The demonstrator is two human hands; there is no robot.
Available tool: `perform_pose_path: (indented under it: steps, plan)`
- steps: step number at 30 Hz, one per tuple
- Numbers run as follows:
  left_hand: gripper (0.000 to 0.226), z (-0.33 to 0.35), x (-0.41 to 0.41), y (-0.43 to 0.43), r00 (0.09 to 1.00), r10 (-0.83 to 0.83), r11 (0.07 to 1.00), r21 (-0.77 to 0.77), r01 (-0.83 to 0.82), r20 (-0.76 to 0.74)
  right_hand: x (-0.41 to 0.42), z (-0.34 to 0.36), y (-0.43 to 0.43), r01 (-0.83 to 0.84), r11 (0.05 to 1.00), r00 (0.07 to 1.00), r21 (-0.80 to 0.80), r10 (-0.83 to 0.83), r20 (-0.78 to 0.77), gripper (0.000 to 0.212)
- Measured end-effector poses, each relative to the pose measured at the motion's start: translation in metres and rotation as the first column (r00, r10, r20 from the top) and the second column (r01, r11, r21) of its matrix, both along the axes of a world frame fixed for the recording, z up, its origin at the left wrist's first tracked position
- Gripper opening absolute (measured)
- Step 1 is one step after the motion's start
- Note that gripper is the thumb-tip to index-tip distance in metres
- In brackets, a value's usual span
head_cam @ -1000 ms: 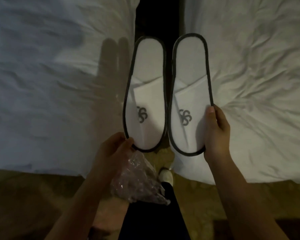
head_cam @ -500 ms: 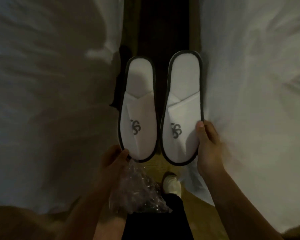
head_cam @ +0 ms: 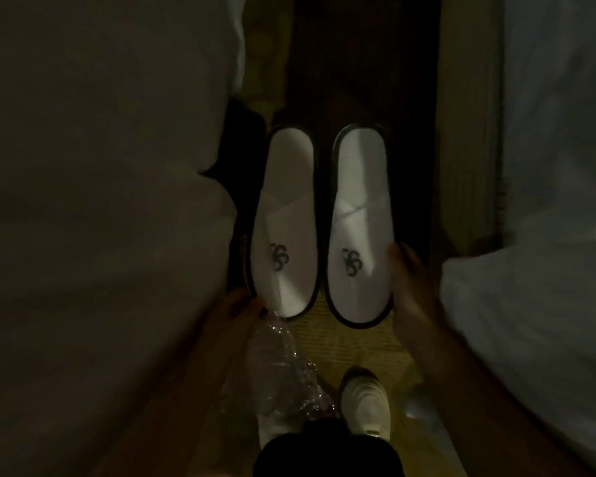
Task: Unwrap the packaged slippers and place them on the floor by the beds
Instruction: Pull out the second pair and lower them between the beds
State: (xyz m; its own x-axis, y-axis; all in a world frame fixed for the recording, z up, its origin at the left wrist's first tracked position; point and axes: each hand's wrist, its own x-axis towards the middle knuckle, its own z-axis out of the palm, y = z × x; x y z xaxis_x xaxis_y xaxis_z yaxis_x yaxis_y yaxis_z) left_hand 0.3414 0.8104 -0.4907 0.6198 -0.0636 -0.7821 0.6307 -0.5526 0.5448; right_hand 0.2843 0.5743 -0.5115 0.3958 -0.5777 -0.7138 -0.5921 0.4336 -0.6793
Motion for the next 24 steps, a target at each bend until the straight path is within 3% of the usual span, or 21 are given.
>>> perform_pose_path:
  steps: [5, 9, 17, 19, 22, 24]
  plan:
    - [0.016, -0.088, -0.001, -0.008, 0.999, -0.022, 0.996, -0.083, 0.02, -0.026, -0.012, -0.086, -0.003, 0.012, 1.0, 1.0, 0.001, -0.012, 0.016, 0.033]
    - [0.009, -0.162, -0.001, -0.018, 0.999, -0.042, 0.995, -0.094, 0.039, -0.031, -0.015, -0.152, -0.009, 0.04, 0.999, 0.999, 0.011, -0.039, -0.028, 0.02]
    - [0.031, -0.261, -0.005, -0.052, 0.977, -0.178, 0.983, -0.064, 0.171, -0.121, -0.029, -0.226, -0.032, 0.091, 0.996, 0.995, 0.006, -0.091, -0.046, 0.041]
    - [0.033, -0.268, -0.009, -0.057, 0.982, -0.172, 0.985, -0.013, 0.172, -0.079, -0.028, -0.231, -0.035, 0.082, 0.995, 0.994, -0.062, -0.086, -0.073, 0.04]
    - [0.018, -0.265, -0.015, -0.06, 0.974, -0.225, 0.974, 0.042, 0.225, 0.013, -0.025, -0.232, -0.032, 0.031, 0.973, 0.989, -0.23, -0.062, -0.132, 0.041]
    - [0.025, -0.265, -0.015, -0.06, 0.948, -0.309, 0.947, 0.117, 0.298, 0.083, -0.024, -0.233, -0.029, -0.015, 0.939, 0.984, -0.342, -0.047, -0.171, 0.048]
